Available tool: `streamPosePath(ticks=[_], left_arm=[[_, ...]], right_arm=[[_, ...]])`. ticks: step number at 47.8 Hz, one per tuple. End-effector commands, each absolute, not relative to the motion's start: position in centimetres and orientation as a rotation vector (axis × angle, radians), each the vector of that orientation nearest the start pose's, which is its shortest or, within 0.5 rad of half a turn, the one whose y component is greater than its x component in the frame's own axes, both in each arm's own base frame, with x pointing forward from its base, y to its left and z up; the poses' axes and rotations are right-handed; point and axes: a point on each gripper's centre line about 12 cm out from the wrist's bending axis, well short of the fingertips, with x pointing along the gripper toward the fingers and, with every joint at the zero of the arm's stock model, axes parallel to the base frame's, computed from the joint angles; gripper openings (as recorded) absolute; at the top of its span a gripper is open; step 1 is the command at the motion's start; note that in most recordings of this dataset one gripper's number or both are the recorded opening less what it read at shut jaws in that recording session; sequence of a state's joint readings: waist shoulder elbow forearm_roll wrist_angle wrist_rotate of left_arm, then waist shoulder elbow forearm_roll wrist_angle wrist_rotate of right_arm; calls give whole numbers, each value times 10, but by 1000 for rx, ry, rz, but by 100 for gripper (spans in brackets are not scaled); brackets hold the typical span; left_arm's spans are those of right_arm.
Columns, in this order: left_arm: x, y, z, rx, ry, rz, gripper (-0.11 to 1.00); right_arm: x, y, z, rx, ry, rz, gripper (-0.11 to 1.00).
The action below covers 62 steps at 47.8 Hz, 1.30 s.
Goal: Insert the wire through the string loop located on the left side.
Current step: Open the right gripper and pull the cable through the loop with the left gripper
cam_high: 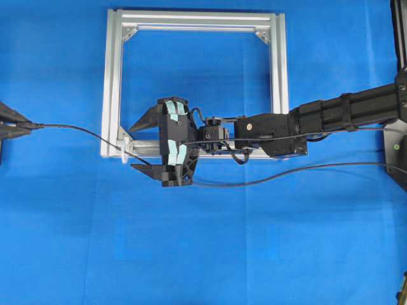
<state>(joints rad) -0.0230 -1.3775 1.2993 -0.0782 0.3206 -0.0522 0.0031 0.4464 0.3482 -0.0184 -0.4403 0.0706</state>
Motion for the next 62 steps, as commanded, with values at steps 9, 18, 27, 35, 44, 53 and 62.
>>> streamPosePath(ticks=[9, 18, 27, 35, 44, 53, 62], left_arm=[[139, -8, 231, -154, 270, -41, 79], [138, -8, 232, -157, 265, -42, 87], [138, -8, 233, -157, 265, -43, 87], [138, -8, 233, -157, 265, -43, 87], [138, -8, 233, -158, 261, -43, 87], [138, -8, 234, -159, 257, -43, 87], [138, -8, 237, -160, 239, -43, 87]], right_arm=[[510, 1, 142, 54, 293, -1, 98], [510, 1, 142, 54, 293, -1, 98], [511, 0, 143, 57, 292, -3, 98], [509, -2, 161, 61, 264, -6, 98], [505, -4, 190, 61, 236, -10, 98], [501, -8, 211, 61, 217, -18, 98], [497, -9, 237, 61, 202, -21, 98]])
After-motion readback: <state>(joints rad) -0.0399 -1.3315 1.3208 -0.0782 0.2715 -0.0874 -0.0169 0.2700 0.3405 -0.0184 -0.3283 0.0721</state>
